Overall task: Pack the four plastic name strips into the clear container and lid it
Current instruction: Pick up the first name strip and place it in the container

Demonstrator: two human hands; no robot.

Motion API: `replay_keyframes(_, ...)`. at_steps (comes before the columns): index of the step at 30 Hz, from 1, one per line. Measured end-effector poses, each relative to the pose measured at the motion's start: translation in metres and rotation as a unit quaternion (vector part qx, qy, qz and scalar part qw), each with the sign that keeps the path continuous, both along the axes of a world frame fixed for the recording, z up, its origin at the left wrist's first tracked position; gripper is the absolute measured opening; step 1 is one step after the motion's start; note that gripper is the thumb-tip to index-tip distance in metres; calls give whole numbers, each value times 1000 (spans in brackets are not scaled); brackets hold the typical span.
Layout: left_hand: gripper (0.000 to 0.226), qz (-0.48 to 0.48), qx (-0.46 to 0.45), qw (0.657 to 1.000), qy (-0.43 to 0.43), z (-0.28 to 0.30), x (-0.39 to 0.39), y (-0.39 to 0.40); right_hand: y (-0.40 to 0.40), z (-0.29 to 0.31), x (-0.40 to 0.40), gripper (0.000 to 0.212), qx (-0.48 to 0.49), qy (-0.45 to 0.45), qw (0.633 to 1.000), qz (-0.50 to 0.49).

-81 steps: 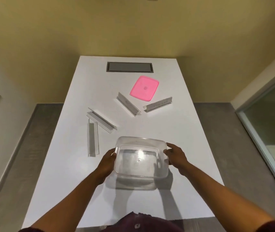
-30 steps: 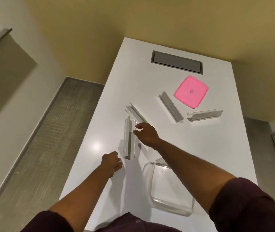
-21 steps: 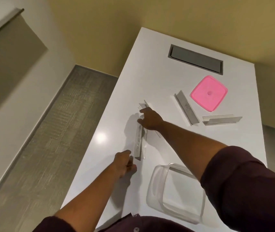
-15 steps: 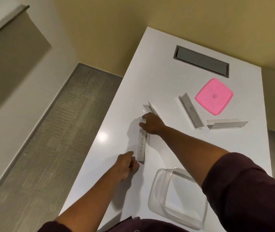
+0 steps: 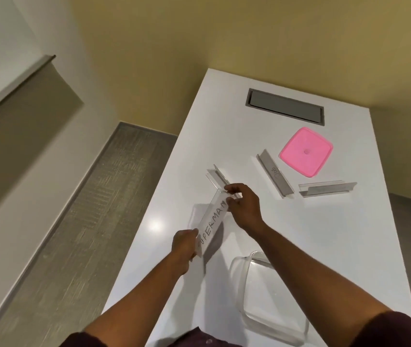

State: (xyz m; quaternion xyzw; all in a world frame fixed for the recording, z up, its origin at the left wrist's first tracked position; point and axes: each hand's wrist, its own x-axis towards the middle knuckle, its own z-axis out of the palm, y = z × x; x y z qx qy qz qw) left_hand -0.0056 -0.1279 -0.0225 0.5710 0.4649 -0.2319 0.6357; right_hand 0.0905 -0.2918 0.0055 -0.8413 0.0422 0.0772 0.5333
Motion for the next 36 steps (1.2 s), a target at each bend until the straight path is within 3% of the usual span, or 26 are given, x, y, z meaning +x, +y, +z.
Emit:
replay_keyframes(2, 30, -70, 85, 993, -50, 6, -7, -2, -17, 8, -13, 35, 70, 18, 996, -51)
replay_keyframes(6, 42, -213, 225, 936, -170, 24, -12, -10, -52, 24, -36, 48, 173, 35, 978, -109)
replay_keyframes(11, 48, -264, 212, 900, -274, 50, -10, -35, -108, 38, -70, 64, 278, 61, 948, -146)
replay_keyframes(14, 41, -281, 197, 892, -293, 58, -15, -55, -143, 42, -90, 61, 280, 64, 944, -162)
replay_keyframes(19, 27, -339, 196, 862, -321, 59, -30, -95, -195, 51, -130, 56, 131, 40, 978, -155)
replay_keyframes(24, 22, -393, 177, 831, -352, 59, -42, -123, -246, 50, -170, 50, -91, 28, 992, -85)
replay_keyframes(26, 24, -425, 196, 809, -356, 56, -47, -134, -261, 46, -183, 46, -174, 37, 983, -55)
replay_keyframes(31, 31, -516, 360, 698, -341, 46, -60, -148, -275, 33, -198, 32, -319, 68, 945, -12)
replay_keyframes(36, 35, -527, 405, 679, -312, 33, -63, -154, -267, 15, -199, 29, -398, 34, 917, 27)
